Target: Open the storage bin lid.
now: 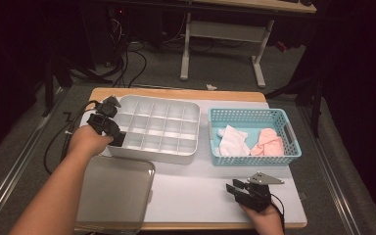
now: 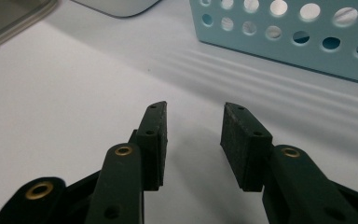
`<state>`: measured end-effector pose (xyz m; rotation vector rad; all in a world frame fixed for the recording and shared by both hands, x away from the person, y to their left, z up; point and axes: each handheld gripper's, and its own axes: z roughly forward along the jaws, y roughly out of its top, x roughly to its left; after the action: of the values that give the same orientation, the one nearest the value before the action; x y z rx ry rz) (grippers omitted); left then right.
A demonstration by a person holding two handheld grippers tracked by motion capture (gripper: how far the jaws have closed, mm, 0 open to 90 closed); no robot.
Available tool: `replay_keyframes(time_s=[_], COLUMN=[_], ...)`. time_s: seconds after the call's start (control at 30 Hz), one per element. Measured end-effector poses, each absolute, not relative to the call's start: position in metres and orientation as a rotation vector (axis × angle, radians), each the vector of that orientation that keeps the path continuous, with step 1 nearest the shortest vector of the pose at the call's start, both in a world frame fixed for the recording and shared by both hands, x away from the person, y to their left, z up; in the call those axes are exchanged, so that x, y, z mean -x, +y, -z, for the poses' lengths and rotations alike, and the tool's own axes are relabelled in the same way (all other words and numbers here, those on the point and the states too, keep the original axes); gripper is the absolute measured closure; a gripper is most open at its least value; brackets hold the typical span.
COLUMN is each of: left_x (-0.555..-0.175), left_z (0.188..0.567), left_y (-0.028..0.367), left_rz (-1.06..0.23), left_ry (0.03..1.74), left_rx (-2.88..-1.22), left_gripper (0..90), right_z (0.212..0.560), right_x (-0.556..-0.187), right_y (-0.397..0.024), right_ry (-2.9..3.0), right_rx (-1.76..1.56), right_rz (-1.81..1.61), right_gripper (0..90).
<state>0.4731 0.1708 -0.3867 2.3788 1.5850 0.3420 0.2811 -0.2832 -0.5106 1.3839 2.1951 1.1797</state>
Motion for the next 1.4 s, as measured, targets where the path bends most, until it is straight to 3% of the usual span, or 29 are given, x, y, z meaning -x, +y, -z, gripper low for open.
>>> replay_keyframes(time_s=[0.1,0.37,1.23,1.4], left_x=[-0.462,-0.429,-0.349,-0.343], left_z=[0.383,0.383,0.45,0.462], left_y=[0.178,0.197,0.168,0.163], left_rz=[-0.426,-0.429,-0.454,-0.434], left_ry=[1.573,1.518,1.322,1.285], left_rx=[-2.352,-2.266,-2.134,-2.088], left_gripper=[68.7,69.0,69.4,66.1], right_z=[0.511,0.511,0.51,0.509], right_x=[-0.281,-0.281,-0.28,-0.279], right_y=[-0.283,-0.283,-0.283,-0.283], right_ry=[2.195,2.194,2.177,2.166], right_rx=[-1.384,-1.395,-1.397,-1.382], right_rz=[-1.178,-1.175,-1.18,-1.178], right_gripper=[60.8,60.8,62.6,62.6])
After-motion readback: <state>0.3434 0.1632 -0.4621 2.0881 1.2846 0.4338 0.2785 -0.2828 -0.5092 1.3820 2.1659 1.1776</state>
